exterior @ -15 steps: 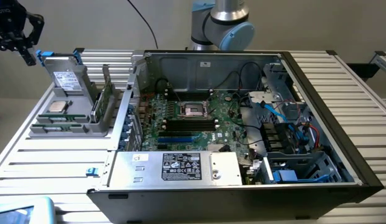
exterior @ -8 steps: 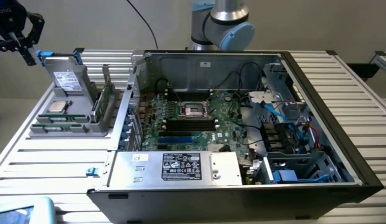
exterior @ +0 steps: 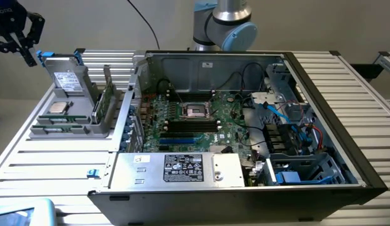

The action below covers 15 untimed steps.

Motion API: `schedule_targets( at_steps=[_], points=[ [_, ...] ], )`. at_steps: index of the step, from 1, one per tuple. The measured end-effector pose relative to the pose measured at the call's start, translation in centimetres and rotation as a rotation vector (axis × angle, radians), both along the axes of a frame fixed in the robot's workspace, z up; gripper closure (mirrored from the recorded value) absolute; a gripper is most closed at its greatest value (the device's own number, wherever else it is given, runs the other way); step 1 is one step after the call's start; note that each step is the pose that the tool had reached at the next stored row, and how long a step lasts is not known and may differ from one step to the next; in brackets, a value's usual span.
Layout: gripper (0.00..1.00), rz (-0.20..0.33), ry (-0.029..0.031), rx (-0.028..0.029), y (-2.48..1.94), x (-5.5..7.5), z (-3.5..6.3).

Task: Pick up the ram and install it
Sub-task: 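Pick up the ram and move it above insertion slot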

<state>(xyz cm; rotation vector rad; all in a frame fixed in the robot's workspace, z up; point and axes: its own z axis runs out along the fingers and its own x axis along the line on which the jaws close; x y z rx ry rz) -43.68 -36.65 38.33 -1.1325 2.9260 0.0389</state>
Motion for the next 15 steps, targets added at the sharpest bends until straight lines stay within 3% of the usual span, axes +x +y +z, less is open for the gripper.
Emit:
schedule_targets(
  at_steps=[15],
  points=[
    [0.89,0.272,0.0001,-0.0018,0.00,0.00,-0.12]
  ],
)
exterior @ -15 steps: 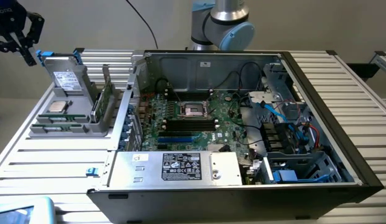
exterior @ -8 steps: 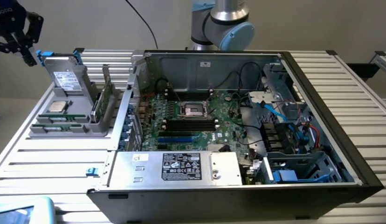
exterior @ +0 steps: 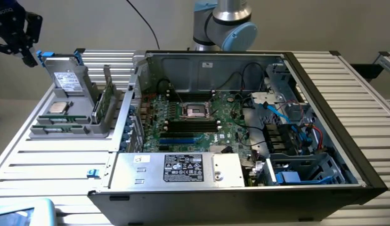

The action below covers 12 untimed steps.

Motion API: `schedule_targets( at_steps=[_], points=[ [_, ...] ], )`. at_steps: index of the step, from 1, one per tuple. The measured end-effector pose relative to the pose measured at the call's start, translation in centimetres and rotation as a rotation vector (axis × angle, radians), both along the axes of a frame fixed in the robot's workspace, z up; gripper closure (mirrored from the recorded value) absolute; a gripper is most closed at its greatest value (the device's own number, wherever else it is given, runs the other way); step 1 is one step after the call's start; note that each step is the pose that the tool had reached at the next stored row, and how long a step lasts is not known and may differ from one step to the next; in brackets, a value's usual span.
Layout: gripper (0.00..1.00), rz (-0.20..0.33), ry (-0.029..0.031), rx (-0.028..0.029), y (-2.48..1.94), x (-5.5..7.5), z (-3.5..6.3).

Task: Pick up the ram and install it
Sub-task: 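Pick up the ram and move it above insertion slot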

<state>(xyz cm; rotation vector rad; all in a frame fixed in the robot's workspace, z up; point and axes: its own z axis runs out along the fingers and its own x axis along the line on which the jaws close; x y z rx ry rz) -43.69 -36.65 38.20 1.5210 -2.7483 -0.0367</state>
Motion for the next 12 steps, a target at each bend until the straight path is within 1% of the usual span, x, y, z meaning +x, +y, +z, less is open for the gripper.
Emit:
schedule_targets(
  at_steps=[12],
  points=[
    [0.89,0.219,0.0000,-0.0017,0.00,0.00,-0.10]
  ],
)
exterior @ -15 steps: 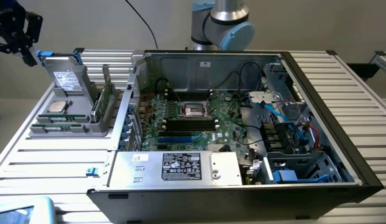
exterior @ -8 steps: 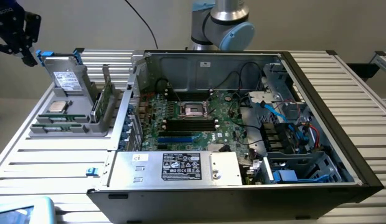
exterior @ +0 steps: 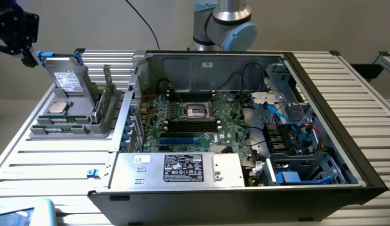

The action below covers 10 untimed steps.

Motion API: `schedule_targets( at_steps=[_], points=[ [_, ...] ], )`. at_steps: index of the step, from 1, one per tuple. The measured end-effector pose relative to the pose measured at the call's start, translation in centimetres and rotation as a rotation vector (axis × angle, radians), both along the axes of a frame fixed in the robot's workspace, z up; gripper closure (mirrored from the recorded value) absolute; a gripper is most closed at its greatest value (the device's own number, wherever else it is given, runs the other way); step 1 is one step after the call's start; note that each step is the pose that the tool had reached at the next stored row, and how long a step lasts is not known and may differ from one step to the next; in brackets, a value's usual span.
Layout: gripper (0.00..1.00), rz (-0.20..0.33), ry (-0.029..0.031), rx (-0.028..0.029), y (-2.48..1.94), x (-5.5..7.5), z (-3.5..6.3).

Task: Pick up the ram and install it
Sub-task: 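Pick up the ram and move it above insertion slot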

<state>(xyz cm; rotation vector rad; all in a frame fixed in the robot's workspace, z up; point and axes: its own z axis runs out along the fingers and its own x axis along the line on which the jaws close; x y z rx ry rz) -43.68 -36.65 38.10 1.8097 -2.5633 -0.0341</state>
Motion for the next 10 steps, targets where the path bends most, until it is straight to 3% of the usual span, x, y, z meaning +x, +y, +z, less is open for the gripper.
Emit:
schedule_targets(
  at_steps=[10],
  points=[
    [0.89,0.181,0.0000,-0.0027,0.00,0.00,-0.08]
  ],
)
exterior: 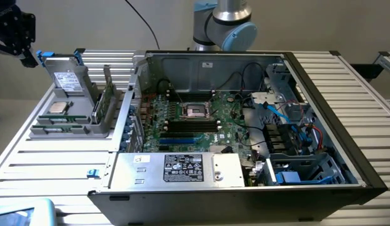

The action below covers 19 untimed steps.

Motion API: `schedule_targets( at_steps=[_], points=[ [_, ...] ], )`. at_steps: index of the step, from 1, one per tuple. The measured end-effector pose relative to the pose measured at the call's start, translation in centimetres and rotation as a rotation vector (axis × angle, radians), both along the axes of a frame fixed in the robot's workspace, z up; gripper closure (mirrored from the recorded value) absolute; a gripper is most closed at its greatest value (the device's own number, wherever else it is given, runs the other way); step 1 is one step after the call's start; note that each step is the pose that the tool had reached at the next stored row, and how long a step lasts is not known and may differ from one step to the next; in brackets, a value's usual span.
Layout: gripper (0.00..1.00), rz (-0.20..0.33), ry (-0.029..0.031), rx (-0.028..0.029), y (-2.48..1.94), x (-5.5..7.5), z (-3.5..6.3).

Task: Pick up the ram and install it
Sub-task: 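Pick up the ram and move it above insertion slot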

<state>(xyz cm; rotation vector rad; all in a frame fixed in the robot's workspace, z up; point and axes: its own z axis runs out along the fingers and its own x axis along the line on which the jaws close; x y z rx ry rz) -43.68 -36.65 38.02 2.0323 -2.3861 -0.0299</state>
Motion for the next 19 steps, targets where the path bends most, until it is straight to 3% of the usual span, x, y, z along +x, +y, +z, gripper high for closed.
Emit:
schedule_targets(
  at_steps=[4,8,10,19],
  points=[
    [0.89,0.073,0.0001,-0.0047,0.00,0.00,-0.01],
    [0.89,0.135,-0.0007,-0.0195,0.00,0.00,-0.01],
    [0.89,0.154,-0.0026,-0.0241,-0.01,0.00,-0.01],
    [0.89,0.155,-0.0032,-0.0241,0.00,0.00,-0.01]
  ],
)
